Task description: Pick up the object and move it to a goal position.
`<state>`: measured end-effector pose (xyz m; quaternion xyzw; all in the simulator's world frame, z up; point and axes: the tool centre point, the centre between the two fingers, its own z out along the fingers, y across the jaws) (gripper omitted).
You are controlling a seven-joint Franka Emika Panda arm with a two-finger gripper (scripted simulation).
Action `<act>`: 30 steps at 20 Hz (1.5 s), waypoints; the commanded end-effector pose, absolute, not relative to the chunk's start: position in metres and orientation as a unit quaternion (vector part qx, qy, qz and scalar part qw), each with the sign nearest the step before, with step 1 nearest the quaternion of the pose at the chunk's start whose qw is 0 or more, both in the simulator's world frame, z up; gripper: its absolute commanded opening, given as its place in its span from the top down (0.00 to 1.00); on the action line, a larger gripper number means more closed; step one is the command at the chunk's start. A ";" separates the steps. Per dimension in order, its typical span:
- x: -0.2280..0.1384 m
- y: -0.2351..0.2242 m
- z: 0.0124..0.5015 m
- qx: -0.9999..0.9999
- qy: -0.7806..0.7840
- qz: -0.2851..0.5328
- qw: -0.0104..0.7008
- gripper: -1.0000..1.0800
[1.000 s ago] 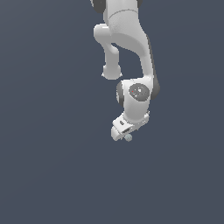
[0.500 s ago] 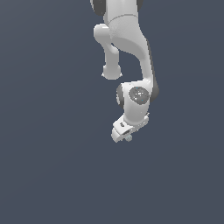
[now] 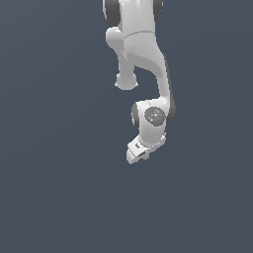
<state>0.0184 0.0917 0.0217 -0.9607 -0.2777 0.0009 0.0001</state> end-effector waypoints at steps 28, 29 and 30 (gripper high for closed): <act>0.041 0.001 0.052 -0.961 -0.278 0.000 0.000 1.00; 0.042 -0.003 0.054 -0.961 -0.278 0.000 0.000 1.00; 0.043 -0.007 0.055 -0.961 -0.278 0.000 0.000 1.00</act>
